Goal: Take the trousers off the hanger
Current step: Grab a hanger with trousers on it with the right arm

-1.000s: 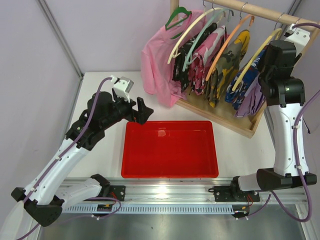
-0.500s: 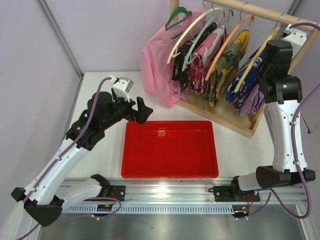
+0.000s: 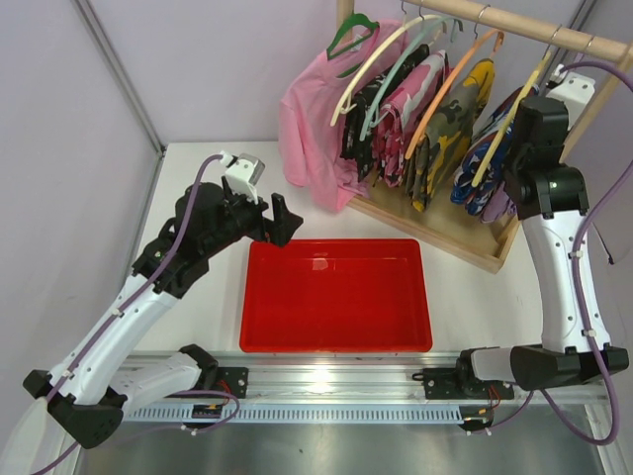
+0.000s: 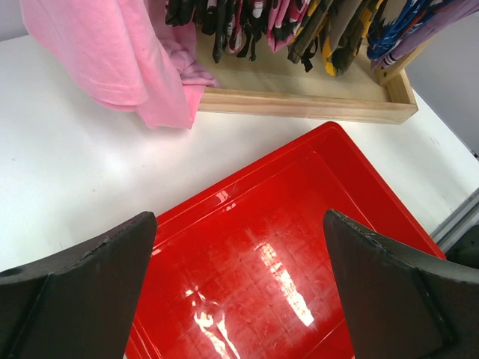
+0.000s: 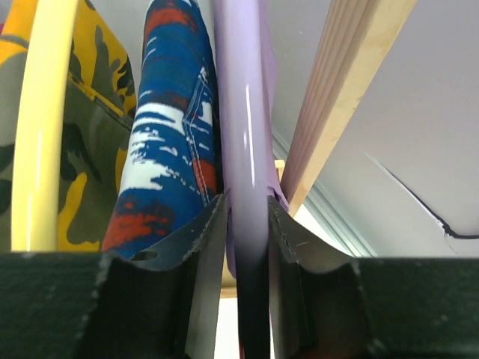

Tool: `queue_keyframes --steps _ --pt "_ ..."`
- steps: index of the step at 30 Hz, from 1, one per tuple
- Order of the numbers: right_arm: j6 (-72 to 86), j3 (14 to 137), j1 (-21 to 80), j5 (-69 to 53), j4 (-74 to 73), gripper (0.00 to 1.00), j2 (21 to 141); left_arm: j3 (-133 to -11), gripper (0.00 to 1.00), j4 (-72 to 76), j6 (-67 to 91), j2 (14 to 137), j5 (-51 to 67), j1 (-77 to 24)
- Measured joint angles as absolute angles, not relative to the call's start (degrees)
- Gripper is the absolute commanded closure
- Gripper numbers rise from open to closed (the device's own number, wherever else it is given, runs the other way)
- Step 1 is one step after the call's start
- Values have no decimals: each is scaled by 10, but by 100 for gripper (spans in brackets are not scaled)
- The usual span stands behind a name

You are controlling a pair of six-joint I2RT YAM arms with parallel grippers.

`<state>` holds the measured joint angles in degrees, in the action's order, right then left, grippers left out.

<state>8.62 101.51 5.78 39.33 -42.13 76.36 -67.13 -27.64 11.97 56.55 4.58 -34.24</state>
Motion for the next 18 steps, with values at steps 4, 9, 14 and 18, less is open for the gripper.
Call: queue_keyframes --steps 4,9,14,18 --pt "73 977 61 397 -395 68 743 -670 1 -276 120 563 43 -342" --pt "63 955 65 400 -366 71 729 -667 0 -276 120 555 41 -342" --pt "50 935 71 406 -342 71 718 -663 1 -276 122 554 41 -342" --pt "39 922 75 412 -323 74 712 -660 0 -276 126 552 41 -342"
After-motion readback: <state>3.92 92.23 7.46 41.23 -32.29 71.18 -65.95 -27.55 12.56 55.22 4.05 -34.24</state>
